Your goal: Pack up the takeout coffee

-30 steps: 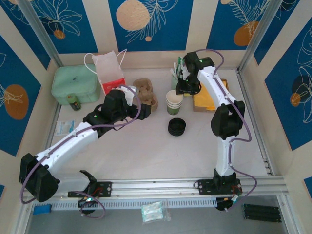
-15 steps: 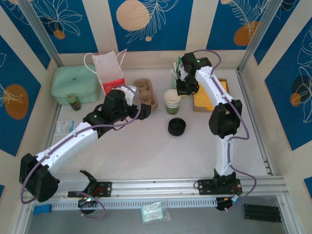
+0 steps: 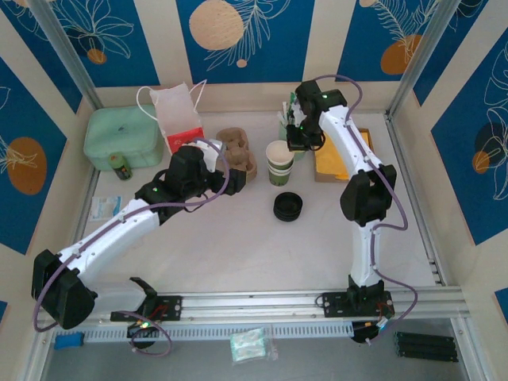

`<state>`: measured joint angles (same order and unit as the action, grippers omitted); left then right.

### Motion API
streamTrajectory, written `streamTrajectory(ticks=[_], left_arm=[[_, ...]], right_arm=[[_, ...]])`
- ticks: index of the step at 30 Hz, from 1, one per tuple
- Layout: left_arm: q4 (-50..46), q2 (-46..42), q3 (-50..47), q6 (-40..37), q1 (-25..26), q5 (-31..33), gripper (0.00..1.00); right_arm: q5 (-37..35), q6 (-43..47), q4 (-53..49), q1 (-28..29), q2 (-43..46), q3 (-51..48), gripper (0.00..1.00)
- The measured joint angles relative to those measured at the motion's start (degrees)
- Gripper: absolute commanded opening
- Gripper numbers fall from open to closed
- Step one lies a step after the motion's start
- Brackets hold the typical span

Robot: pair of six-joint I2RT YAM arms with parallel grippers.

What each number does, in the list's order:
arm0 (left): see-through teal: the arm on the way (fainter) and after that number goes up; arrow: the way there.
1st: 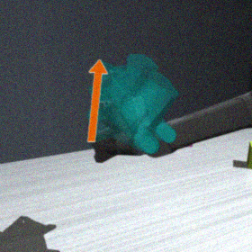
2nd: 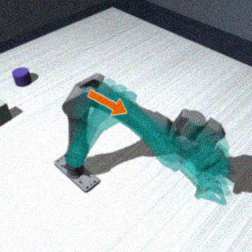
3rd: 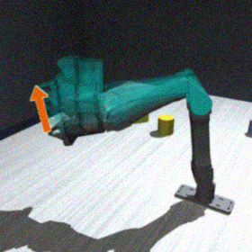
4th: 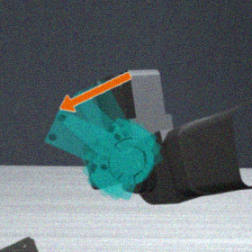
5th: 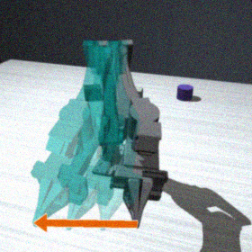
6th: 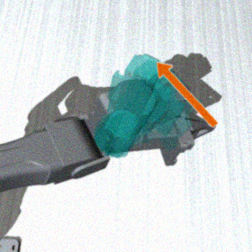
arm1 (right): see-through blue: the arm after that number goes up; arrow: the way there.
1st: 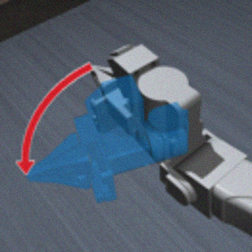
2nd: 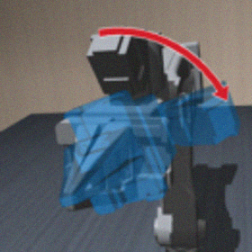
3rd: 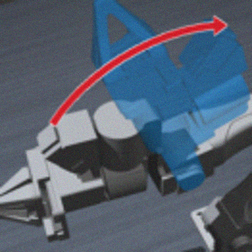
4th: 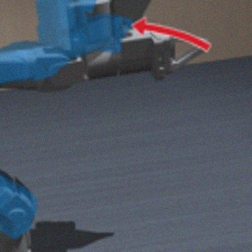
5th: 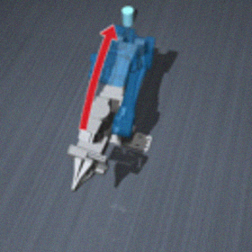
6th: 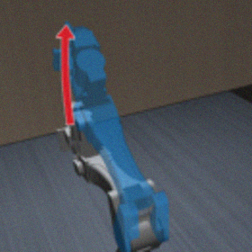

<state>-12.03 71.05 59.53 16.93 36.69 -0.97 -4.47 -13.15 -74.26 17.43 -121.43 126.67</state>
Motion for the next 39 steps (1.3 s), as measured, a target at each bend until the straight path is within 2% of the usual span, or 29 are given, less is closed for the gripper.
streamTrajectory(ticks=[13, 20, 29, 35, 39], left_arm=[[1.4, -0.5, -1.9, 2.4, 0.0, 0.2, 0.99], [1.6, -4.2, -4.7, 4.5, 0.1, 2.1, 0.99], [-3.8, -15.4, -7.4, 6.8, 0.2, 5.4, 0.99], [-10.5, -22.0, -8.4, 7.2, 0.2, 6.7, 1.00], [-14.3, -24.1, -8.9, 7.3, 0.2, 6.8, 0.99]], right_arm=[[1.5, -0.6, -0.4, -0.2, 6.9, 2.8, 0.00], [1.9, -1.5, 0.7, 2.4, 15.8, 0.8, 0.00], [1.7, -4.7, 7.1, 13.9, 30.8, -21.3, 0.00], [0.1, -9.3, 12.0, 24.3, 33.4, -36.0, 0.00], [-0.9, -12.5, 14.8, 30.1, 32.5, -42.4, 0.00]])
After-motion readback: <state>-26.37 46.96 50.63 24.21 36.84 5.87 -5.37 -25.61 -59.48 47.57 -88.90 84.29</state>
